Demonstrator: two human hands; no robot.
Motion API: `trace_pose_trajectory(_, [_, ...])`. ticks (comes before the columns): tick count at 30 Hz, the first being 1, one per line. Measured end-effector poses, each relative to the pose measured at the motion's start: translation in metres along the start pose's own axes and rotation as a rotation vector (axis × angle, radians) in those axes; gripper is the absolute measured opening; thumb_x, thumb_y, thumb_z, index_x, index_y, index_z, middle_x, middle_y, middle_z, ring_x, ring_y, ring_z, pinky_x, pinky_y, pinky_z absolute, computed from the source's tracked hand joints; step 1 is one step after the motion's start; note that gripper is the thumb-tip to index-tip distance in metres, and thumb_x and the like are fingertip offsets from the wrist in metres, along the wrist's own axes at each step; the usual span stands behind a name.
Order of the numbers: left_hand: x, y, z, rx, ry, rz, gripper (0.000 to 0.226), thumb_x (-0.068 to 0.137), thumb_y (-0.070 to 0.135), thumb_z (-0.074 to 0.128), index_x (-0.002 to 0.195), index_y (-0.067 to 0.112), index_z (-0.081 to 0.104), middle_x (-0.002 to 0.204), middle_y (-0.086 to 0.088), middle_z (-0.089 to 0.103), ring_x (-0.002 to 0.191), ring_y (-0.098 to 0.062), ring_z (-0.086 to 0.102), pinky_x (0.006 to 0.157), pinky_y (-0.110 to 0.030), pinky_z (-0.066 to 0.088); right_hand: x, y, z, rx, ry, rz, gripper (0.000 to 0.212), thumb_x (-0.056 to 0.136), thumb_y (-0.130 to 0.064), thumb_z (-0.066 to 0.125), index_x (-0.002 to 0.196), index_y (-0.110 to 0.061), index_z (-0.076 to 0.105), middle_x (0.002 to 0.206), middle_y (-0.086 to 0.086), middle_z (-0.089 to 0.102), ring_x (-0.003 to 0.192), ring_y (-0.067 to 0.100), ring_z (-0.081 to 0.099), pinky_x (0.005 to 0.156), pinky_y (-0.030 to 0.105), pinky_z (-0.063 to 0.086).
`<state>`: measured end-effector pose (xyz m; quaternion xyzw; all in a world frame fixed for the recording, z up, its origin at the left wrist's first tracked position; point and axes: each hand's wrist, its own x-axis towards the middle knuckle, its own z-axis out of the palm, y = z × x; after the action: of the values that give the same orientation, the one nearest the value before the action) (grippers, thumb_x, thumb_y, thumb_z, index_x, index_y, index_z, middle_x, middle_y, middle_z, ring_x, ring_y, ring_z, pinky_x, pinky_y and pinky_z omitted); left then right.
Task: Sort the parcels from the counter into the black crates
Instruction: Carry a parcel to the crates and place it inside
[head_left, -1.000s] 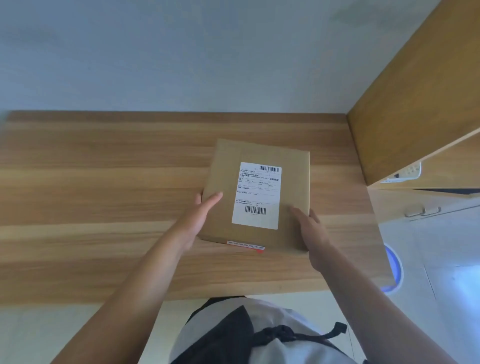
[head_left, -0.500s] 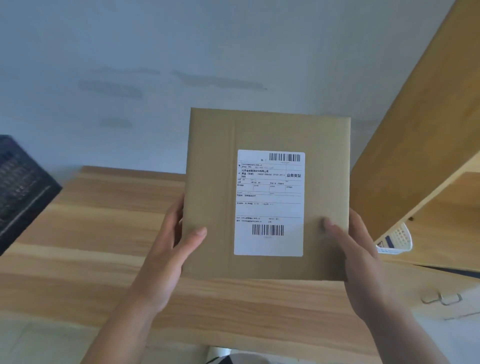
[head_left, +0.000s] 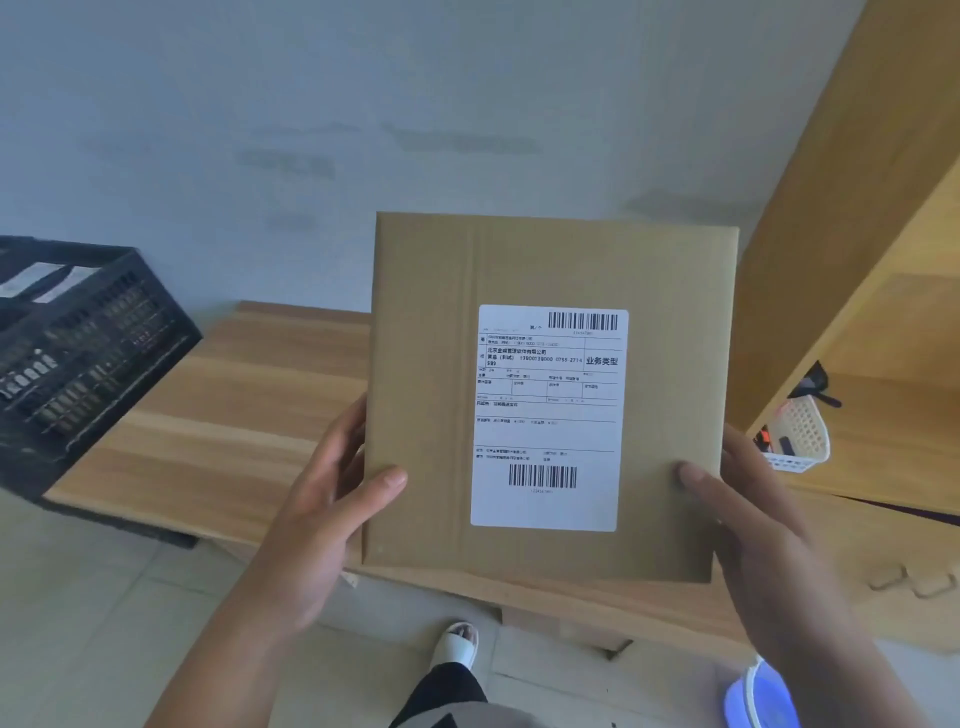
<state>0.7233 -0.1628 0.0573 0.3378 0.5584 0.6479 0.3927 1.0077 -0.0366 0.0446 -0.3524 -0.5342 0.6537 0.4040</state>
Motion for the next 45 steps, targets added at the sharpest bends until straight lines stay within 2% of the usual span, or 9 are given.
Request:
trace_pose_trajectory(4, [-0.029, -0.013, 0.014, 0.02, 0.005, -0.013, 0.07, 0.079, 0.014, 0.067, 0.144, 0.032, 0.05, 0.137, 0.003, 0.066, 0.126, -0.018, 0.064, 0.089, -0.025, 0.058, -0.005, -0.007, -0.013, 0.017, -0.009, 0.03, 0.043, 0.098, -0.011, 0.055, 0.131, -0.036, 0.066, 0.129, -0.01, 0.072, 0.12, 0.014, 0.067, 0.097, 0.044, 0.048])
trace_pose_trajectory(10, [-0.067, -0.019, 0.033, 0.04, 0.012, -0.06, 0.079, 0.072, 0.018, 0.079, 0.144, 0.033, 0.05, 0.139, 0.004, 0.066, 0.127, -0.018, 0.063, 0.093, -0.034, 0.058, -0.04, -0.005, -0.036, -0.017, 0.009, 0.053, 0.042, 0.1, -0.008, 0.05, 0.127, -0.034, 0.068, 0.124, -0.005, 0.074, 0.116, 0.018, 0.068, 0.093, 0.044, 0.049])
trace_pose_trajectory(16, [-0.094, -0.02, 0.038, 0.056, 0.051, -0.056, 0.07, 0.079, 0.014, 0.065, 0.144, 0.034, 0.049, 0.139, 0.004, 0.065, 0.128, -0.018, 0.063, 0.096, -0.034, 0.059, -0.059, -0.005, -0.043, -0.014, -0.029, 0.051, 0.043, 0.099, -0.006, 0.05, 0.128, -0.033, 0.067, 0.125, -0.006, 0.074, 0.115, 0.016, 0.069, 0.093, 0.043, 0.049])
trace_pose_trajectory(20, [-0.107, -0.02, 0.039, 0.056, 0.066, -0.05, 0.071, 0.08, 0.014, 0.065, 0.147, 0.031, 0.048, 0.14, 0.0, 0.065, 0.13, -0.021, 0.062, 0.104, -0.042, 0.053, -0.064, -0.003, -0.047, 0.007, -0.04, 0.06, 0.044, 0.099, -0.005, 0.051, 0.131, -0.032, 0.066, 0.127, -0.006, 0.073, 0.118, 0.017, 0.068, 0.095, 0.044, 0.049])
trace_pose_trajectory(25, [-0.117, -0.02, 0.038, 0.063, 0.082, -0.047, 0.069, 0.08, 0.013, 0.064, 0.146, 0.032, 0.05, 0.137, -0.001, 0.068, 0.126, -0.019, 0.065, 0.094, -0.026, 0.058, -0.068, -0.002, -0.046, 0.022, -0.049, 0.074, 0.043, 0.098, -0.006, 0.051, 0.129, -0.031, 0.066, 0.127, -0.007, 0.073, 0.116, 0.015, 0.068, 0.09, 0.039, 0.047])
trace_pose_trajectory(36, [-0.118, -0.02, 0.029, 0.085, 0.136, -0.072, 0.069, 0.08, 0.015, 0.064, 0.146, 0.03, 0.051, 0.134, -0.001, 0.069, 0.124, -0.019, 0.065, 0.099, -0.038, 0.053, -0.067, 0.003, -0.036, 0.067, -0.102, 0.117, 0.046, 0.101, -0.006, 0.044, 0.132, -0.032, 0.066, 0.127, -0.006, 0.073, 0.114, 0.014, 0.069, 0.089, 0.039, 0.047])
trace_pose_trajectory(39, [-0.121, -0.017, 0.021, 0.083, 0.162, -0.079, 0.068, 0.08, 0.015, 0.063, 0.145, 0.03, 0.052, 0.133, 0.0, 0.07, 0.122, -0.019, 0.067, 0.095, -0.032, 0.059, -0.06, 0.009, -0.028, 0.098, -0.131, 0.138, 0.044, 0.098, -0.011, 0.046, 0.133, -0.031, 0.066, 0.127, -0.004, 0.073, 0.106, 0.012, 0.069, 0.083, 0.038, 0.045])
trace_pose_trajectory(42, [-0.127, -0.015, 0.009, 0.078, 0.198, -0.096, 0.068, 0.079, 0.016, 0.063, 0.144, 0.032, 0.052, 0.131, 0.001, 0.071, 0.119, -0.018, 0.069, 0.088, -0.025, 0.059, -0.053, 0.023, -0.016, 0.118, -0.144, 0.185, 0.044, 0.087, -0.023, 0.059, 0.13, -0.029, 0.068, 0.125, -0.002, 0.074, 0.104, 0.017, 0.067, 0.086, 0.047, 0.044])
trace_pose_trajectory(45, [-0.138, -0.015, -0.008, 0.088, 0.261, -0.134, 0.071, 0.08, 0.017, 0.065, 0.148, 0.033, 0.049, 0.135, 0.001, 0.069, 0.122, -0.02, 0.067, 0.093, -0.033, 0.06, -0.044, 0.04, 0.005, 0.107, -0.174, 0.244, 0.041, 0.09, -0.023, 0.057, 0.129, -0.03, 0.069, 0.123, 0.004, 0.072, 0.105, 0.024, 0.063, 0.081, 0.045, 0.042])
